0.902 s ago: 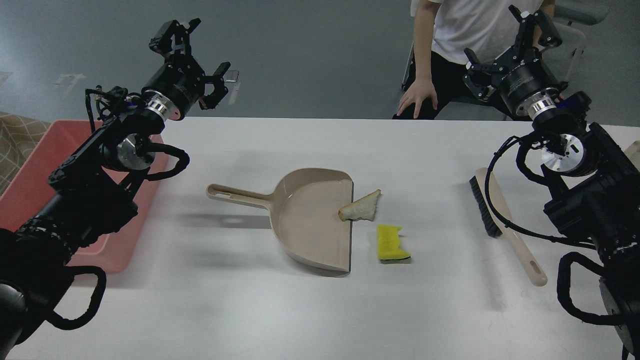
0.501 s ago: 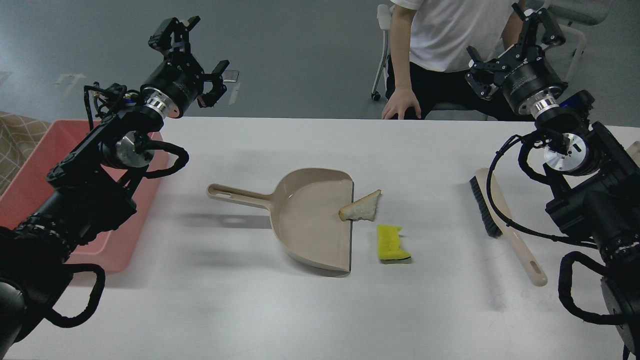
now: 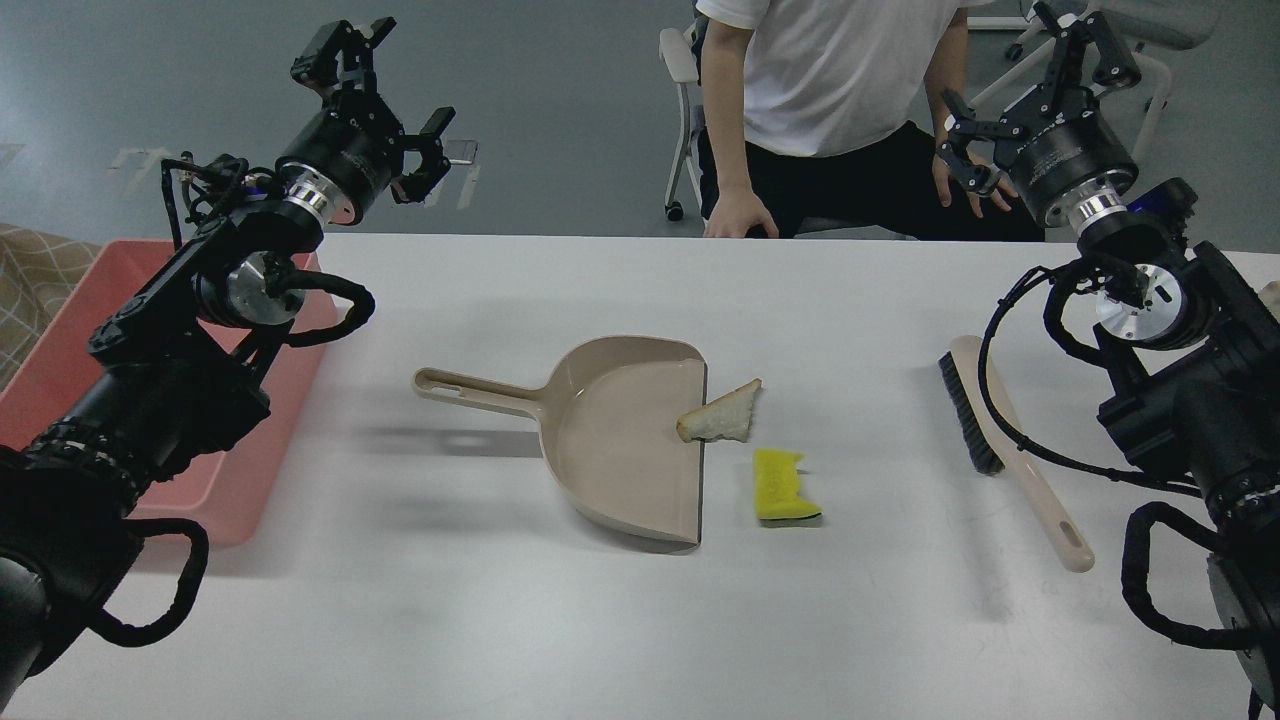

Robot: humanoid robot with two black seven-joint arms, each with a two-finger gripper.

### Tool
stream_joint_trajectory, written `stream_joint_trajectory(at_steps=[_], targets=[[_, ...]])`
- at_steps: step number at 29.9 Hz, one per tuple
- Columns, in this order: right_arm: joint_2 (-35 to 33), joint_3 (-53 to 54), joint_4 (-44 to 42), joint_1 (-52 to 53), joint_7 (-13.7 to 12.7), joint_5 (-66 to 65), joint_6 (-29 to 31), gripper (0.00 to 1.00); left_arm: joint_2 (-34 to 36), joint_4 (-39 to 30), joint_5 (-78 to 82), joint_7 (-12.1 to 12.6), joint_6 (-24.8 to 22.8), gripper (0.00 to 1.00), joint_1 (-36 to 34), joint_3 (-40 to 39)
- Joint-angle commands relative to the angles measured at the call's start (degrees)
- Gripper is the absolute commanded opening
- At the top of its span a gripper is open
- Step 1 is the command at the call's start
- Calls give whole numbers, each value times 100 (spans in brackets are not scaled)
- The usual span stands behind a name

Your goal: Sweep and dump garbage into bin

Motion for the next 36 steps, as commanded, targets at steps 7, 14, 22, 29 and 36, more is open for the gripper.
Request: stream_joint_trajectory(at_steps=[7, 14, 22, 29, 36], targets=[[-53, 52, 12, -89, 13, 2, 0, 100, 428, -1072, -27, -30, 193, 98, 405, 23], [-132, 52, 275, -317, 31, 2, 0, 100, 1307, -2885, -70, -22, 466, 98, 1495, -126], [-246, 79, 372, -467, 66, 2, 0, 100, 2187, -5003, -545, 5, 624, 98, 3348, -880], [-299, 87, 381, -467, 66, 2, 0, 100, 2285, -5893, -528, 14, 598, 98, 5020, -1655], [-334, 79, 390, -467, 66, 2, 0, 100, 1925, -6421, -371, -74, 606, 97, 6373, -1972]])
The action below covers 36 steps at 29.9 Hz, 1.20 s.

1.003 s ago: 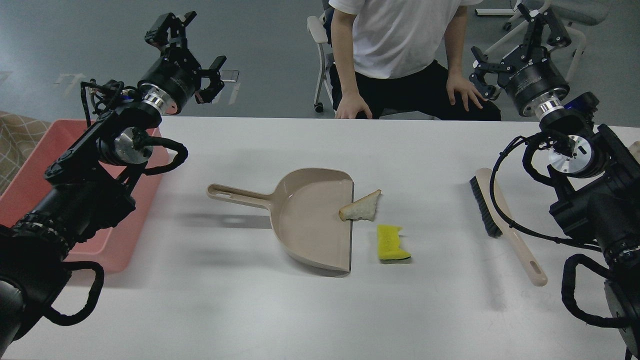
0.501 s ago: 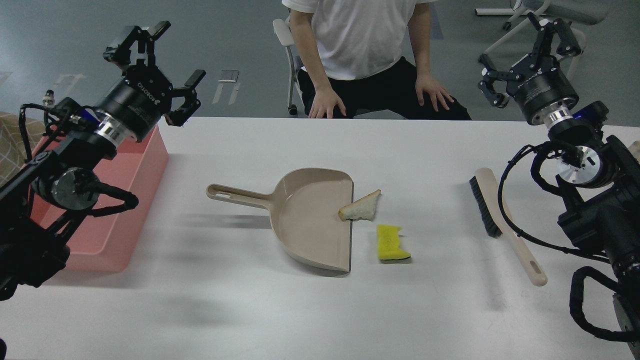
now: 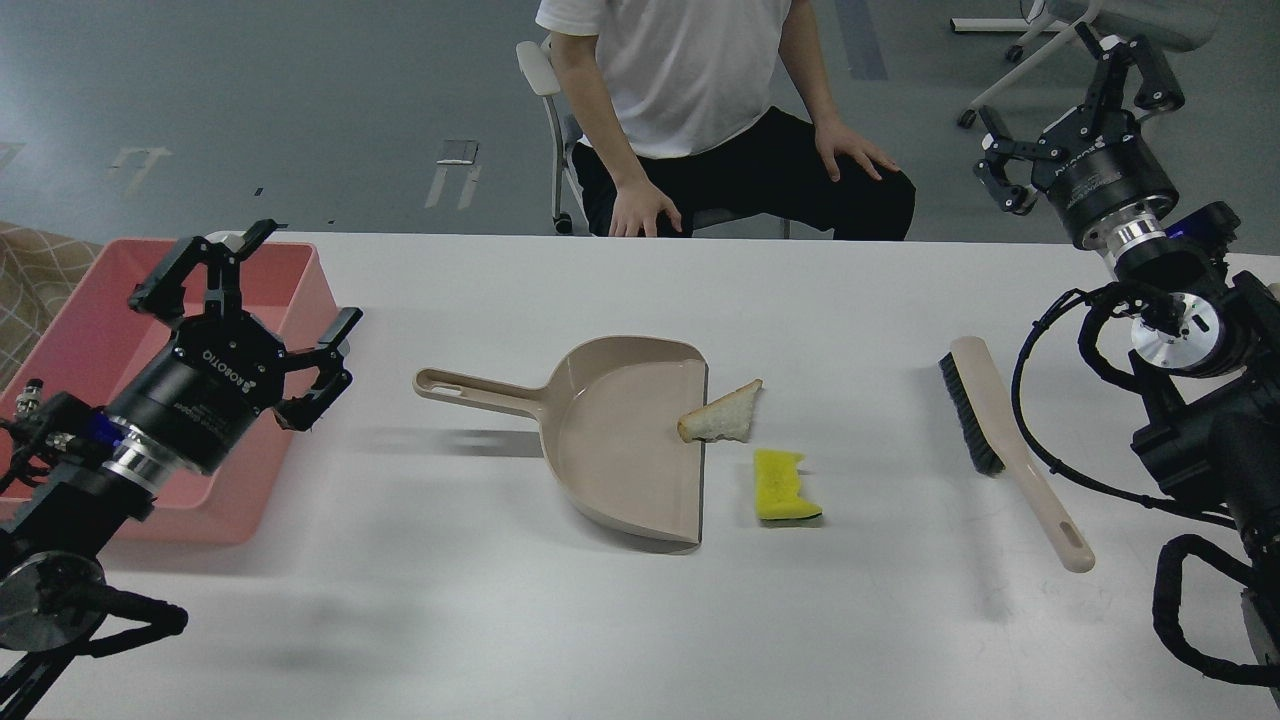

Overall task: Sweep and dump garbage into bin
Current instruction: 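Lower the left gripper toward the beige dustpan handle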

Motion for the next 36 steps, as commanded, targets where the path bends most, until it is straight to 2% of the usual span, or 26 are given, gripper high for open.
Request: stream_joint_trajectory(at_steps=[1, 7, 12, 17, 22, 26, 30, 33, 34, 36], targets=[[-2, -1, 1, 1, 0, 0, 0, 100, -240, -171, 356, -63, 6, 96, 550, -56], [-28, -1, -8, 1, 0, 0, 0, 100, -627, -215, 1395, -221, 59, 89, 893, -21], [-72, -1, -8, 1, 0, 0, 0, 100, -908, -311, 2290, -221, 488, 83, 1034, 40], [-72, 8, 1, -8, 0, 0, 0, 100, -970, -311, 2897, -221, 612, 83, 1069, 49], [-72, 52, -8, -43, 0, 0, 0, 100, -1005, -311, 3690, -151, 1043, 83, 1017, 137], [-72, 70, 1, -78, 0, 0, 0, 100, -1067, -311, 4540, 121, 1218, 83, 727, 531], [-81, 70, 10, -78, 0, 0, 0, 100, -1163, -311, 4727, 244, 1421, 83, 630, 787], [-125, 70, 10, -87, 0, 0, 0, 100, -1418, -285, 4735, 560, 1482, 82, 419, 919], [-151, 70, 10, -87, 0, 0, 0, 100, -1514, -276, 4753, 752, 1526, 82, 375, 937], [-152, 70, 10, -96, 0, 0, 0, 100, -1602, -276, 4788, 929, 1614, 82, 349, 945]])
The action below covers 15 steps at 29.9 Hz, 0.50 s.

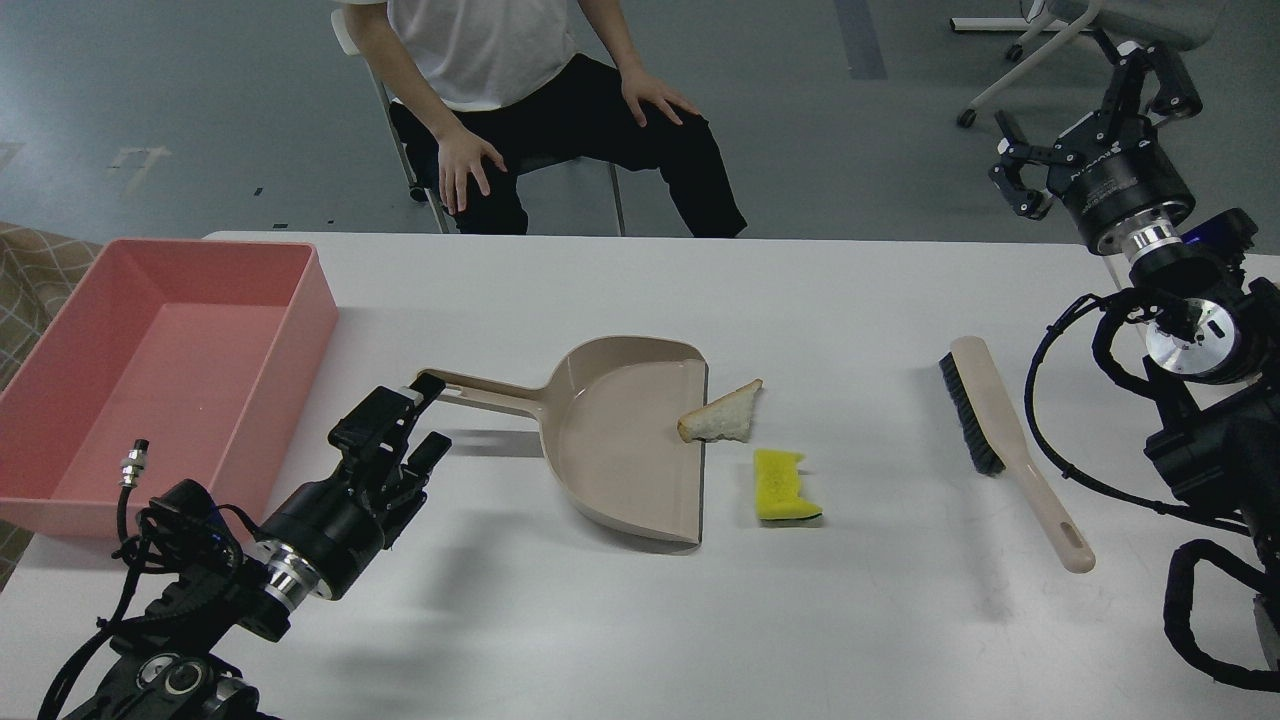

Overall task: Sweep and dump garbage into bin
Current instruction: 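Lower the left gripper toward the beige dustpan handle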

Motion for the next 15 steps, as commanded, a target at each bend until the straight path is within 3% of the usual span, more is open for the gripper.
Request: stream_joint_trajectory(at_steps=[1, 4, 10, 15], targets=[[-29, 0, 1, -20, 0, 0, 0, 100, -251, 23, 145, 412, 189, 82, -101, 53], [-38, 0, 10, -47, 0, 0, 0, 100, -454, 233, 488, 607, 347, 82, -312, 237], [-65, 0, 54, -99, 0, 0, 0, 100, -490, 681, 533, 625, 778, 82, -383, 273], [-65, 0, 54, -126, 0, 0, 0, 100, -551, 841, 551, 616, 840, 82, -427, 273]])
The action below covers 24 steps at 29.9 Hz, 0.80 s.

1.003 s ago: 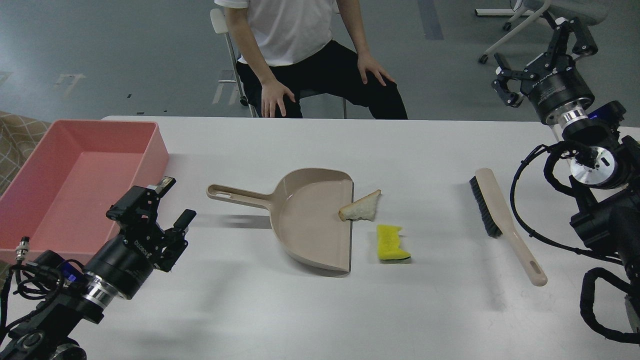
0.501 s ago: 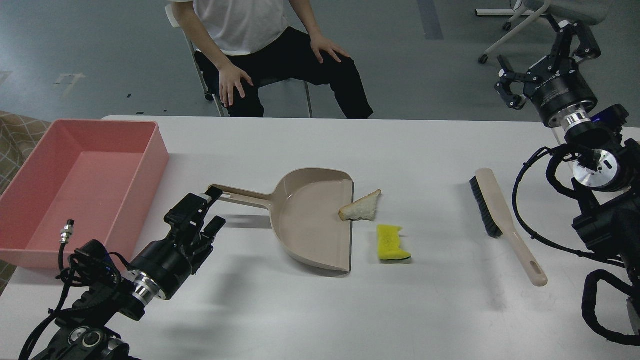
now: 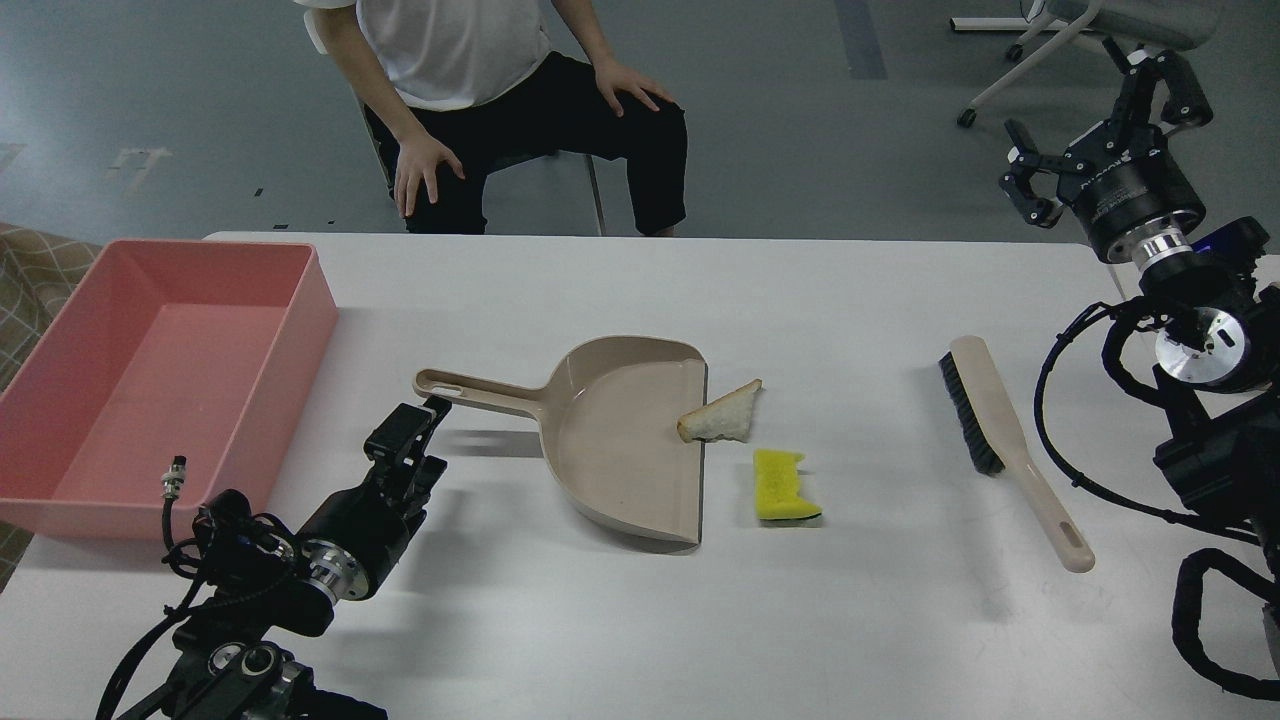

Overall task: Sweep and dump garbage into bin
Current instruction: 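Lower the left gripper toward the beige dustpan handle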

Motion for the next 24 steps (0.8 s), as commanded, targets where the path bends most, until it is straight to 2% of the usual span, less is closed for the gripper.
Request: stream_joint_trajectory(at_steps=[1, 7, 16, 20, 24], targets=[[6, 0, 9, -15, 0, 0, 0, 100, -110, 55, 61, -9, 39, 82, -44, 0], [24, -1, 9, -15, 0, 0, 0, 100, -374, 55, 623, -44, 118, 84, -167, 0], [-47, 26, 79, -155, 0, 0, 0, 100, -470, 169, 475, -88, 223, 91, -335, -44], [-47, 44, 132, -182, 0, 0, 0, 100, -602, 292, 326, -79, 276, 96, -352, -35], [-47, 44, 141, -182, 0, 0, 0, 100, -804, 599, 334, -71, 294, 96, -580, -26]])
